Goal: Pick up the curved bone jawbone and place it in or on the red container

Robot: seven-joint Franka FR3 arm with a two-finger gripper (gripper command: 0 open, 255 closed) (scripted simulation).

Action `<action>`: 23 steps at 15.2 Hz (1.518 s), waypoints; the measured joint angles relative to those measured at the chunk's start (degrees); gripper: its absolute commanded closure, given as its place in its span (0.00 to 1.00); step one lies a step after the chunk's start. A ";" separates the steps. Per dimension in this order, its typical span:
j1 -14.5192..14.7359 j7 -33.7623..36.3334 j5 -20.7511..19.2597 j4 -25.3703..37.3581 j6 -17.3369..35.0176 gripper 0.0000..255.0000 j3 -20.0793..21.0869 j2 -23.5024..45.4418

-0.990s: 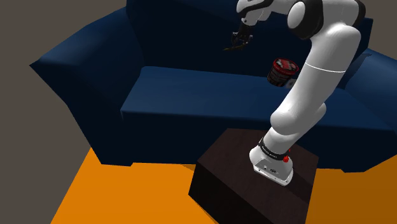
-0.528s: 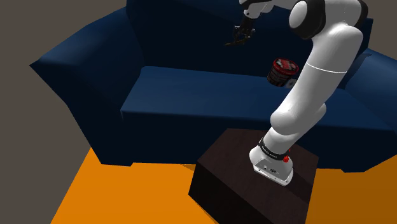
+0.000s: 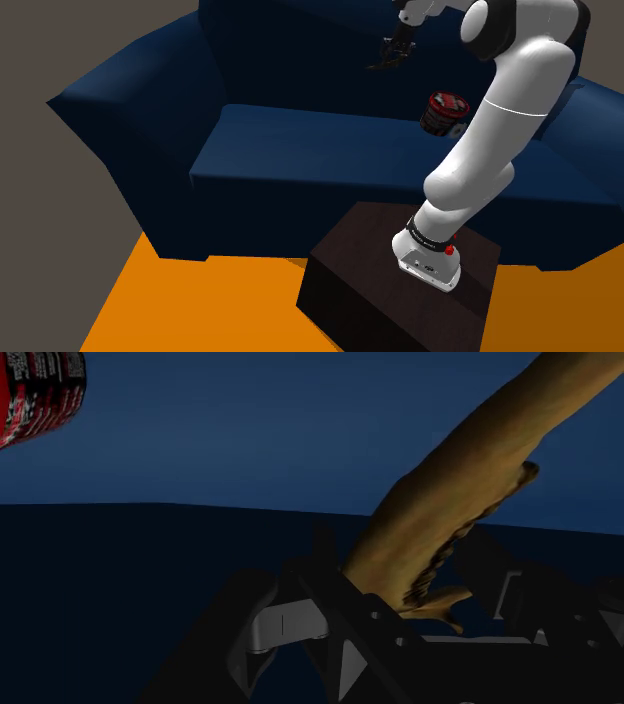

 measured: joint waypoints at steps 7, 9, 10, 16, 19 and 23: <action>-4.89 -8.90 1.29 -1.20 -0.16 1.00 -3.62 -0.87; -6.65 -11.98 2.34 0.03 -0.72 1.00 -4.74 0.20; -7.54 -13.52 2.89 0.43 -0.76 1.00 -5.27 0.77; -13.29 -22.61 6.04 4.08 -2.78 1.00 -8.37 3.79; -16.47 -26.91 8.26 7.02 -3.87 1.00 -9.45 6.66; -21.61 -32.69 11.31 12.55 -6.73 1.00 -10.71 10.70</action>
